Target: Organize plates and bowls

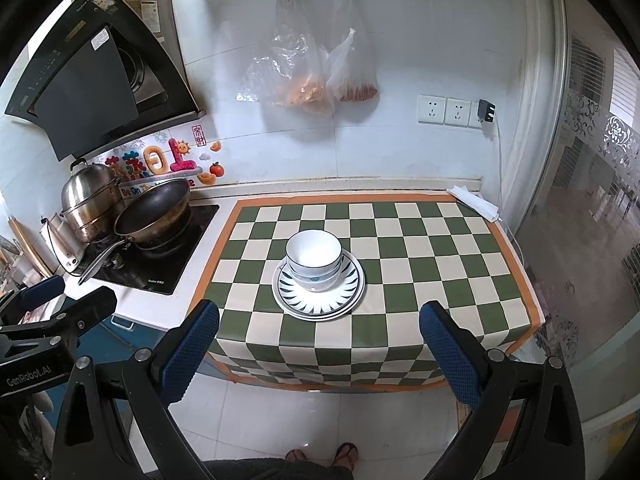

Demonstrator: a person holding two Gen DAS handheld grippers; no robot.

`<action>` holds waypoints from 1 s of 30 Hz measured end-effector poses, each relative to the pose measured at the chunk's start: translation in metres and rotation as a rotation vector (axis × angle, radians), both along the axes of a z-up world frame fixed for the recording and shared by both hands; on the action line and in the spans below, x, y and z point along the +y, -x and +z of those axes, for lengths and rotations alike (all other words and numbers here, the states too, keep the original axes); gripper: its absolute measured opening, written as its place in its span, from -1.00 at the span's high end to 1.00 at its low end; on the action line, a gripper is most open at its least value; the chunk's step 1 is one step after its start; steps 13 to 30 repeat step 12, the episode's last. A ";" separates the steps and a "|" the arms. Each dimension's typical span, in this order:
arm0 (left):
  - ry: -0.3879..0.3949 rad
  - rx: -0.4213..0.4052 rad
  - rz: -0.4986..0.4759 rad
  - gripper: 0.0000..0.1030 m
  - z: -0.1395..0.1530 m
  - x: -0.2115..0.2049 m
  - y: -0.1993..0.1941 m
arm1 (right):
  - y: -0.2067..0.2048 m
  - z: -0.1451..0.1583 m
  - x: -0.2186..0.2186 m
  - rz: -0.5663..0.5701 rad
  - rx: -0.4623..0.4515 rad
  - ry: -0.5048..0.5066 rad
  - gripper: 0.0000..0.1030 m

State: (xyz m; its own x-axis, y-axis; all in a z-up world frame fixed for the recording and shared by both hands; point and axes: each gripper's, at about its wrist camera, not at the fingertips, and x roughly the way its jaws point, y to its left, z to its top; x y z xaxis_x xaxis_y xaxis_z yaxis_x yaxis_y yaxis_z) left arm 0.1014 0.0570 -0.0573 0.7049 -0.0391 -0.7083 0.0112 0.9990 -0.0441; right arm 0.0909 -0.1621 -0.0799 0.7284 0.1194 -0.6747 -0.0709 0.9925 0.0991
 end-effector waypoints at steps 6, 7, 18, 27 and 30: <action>-0.003 -0.006 -0.004 -0.99 -0.003 0.002 0.002 | -0.001 -0.001 -0.001 -0.008 -0.002 0.002 -0.98; -0.002 -0.006 -0.003 -0.99 -0.002 0.001 0.002 | -0.002 -0.002 -0.001 -0.008 -0.002 0.002 -0.98; -0.003 -0.004 -0.006 -0.99 -0.002 0.002 0.001 | -0.002 -0.002 -0.002 -0.008 -0.001 0.002 -0.98; -0.003 -0.004 -0.006 -0.99 -0.002 0.002 0.001 | -0.002 -0.002 -0.002 -0.008 -0.001 0.002 -0.98; -0.003 -0.004 -0.006 -0.99 -0.002 0.002 0.001 | -0.002 -0.002 -0.002 -0.008 -0.001 0.002 -0.98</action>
